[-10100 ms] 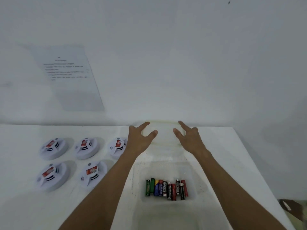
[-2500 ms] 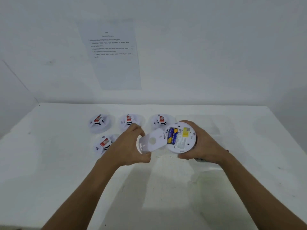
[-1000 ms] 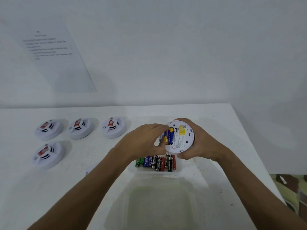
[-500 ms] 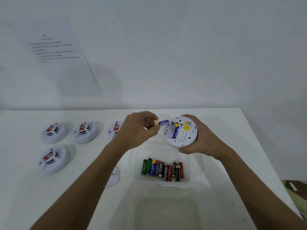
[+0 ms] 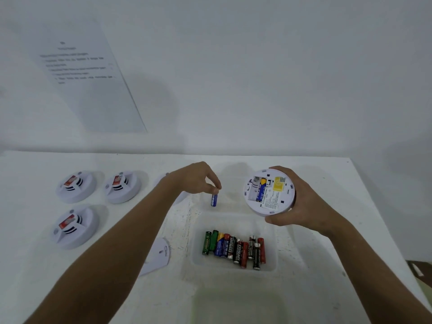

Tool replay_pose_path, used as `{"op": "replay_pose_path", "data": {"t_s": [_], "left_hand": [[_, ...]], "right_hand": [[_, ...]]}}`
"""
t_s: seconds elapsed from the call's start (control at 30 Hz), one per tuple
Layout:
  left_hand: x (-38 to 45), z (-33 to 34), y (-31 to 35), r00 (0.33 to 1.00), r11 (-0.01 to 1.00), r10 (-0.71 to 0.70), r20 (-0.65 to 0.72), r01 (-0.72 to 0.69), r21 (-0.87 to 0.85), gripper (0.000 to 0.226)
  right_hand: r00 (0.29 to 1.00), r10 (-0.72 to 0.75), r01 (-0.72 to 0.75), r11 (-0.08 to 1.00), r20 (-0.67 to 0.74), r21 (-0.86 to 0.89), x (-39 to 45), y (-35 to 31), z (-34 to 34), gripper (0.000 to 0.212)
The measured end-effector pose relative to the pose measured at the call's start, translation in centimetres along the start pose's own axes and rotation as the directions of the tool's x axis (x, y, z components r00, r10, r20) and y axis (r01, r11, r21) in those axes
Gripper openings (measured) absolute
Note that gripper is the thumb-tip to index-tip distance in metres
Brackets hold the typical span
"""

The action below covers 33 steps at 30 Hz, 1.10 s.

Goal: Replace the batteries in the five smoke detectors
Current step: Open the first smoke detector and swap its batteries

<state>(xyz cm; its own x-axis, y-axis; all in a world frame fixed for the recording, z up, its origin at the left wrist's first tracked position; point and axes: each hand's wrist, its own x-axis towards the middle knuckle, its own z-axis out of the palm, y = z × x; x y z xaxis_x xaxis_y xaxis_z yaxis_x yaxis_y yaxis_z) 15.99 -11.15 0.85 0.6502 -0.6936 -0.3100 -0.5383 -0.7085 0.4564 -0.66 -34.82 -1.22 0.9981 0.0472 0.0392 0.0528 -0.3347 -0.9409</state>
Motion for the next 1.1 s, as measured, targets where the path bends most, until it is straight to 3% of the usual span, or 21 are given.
{"op": "replay_pose_path", "data": {"t_s": [0.1,0.27,0.43,0.53,0.6,0.67,0.73,0.83,1.1], "left_hand": [[0.7,0.5,-0.4,0.995,0.997,-0.057,0.085,0.054,0.046,0.023],[1.0,0.8,-0.2,0.987,0.990,-0.113,0.114,0.102,0.097,0.025],[0.4,1.0,0.2,0.990,0.985,-0.128,0.058,0.120,0.126,0.026],[-0.9,0.4,1.3,0.990,0.982,-0.124,-0.064,0.132,0.135,0.025],[-2.0,-0.2,2.6,0.974,0.989,-0.063,-0.219,0.090,0.117,0.020],[-3.3,-0.5,4.6,0.951,0.998,0.068,-0.302,-0.066,0.019,0.017],[-4.5,-0.5,6.4,0.956,0.976,0.156,-0.249,-0.188,-0.113,0.021],[-5.0,0.0,7.4,0.972,0.959,0.175,-0.159,-0.204,-0.195,0.032],[-5.3,0.5,6.4,0.967,0.940,0.182,-0.177,-0.224,-0.258,0.042]], "right_hand": [[1.000,-0.009,0.009,1.000,0.015,-0.002,0.2,0.2,-0.2,0.095],[1.000,-0.017,0.017,1.000,0.021,0.006,0.2,0.3,-0.3,0.095],[1.000,-0.014,0.013,1.000,0.027,0.018,0.1,0.4,-0.4,0.095],[0.999,-0.026,0.026,1.000,0.042,0.013,0.2,0.1,-0.3,0.096],[0.998,-0.036,0.035,0.999,0.051,0.019,0.2,-0.1,-0.1,0.096],[0.997,-0.048,0.046,0.999,0.066,0.027,0.3,-0.3,0.1,0.096],[0.995,-0.062,0.060,0.998,0.078,0.035,0.4,-0.6,0.4,0.095],[0.993,-0.081,0.078,0.996,0.087,0.035,0.6,-1.1,0.7,0.094],[0.993,-0.084,0.082,0.996,0.084,0.030,0.5,-1.6,1.2,0.094]]}}
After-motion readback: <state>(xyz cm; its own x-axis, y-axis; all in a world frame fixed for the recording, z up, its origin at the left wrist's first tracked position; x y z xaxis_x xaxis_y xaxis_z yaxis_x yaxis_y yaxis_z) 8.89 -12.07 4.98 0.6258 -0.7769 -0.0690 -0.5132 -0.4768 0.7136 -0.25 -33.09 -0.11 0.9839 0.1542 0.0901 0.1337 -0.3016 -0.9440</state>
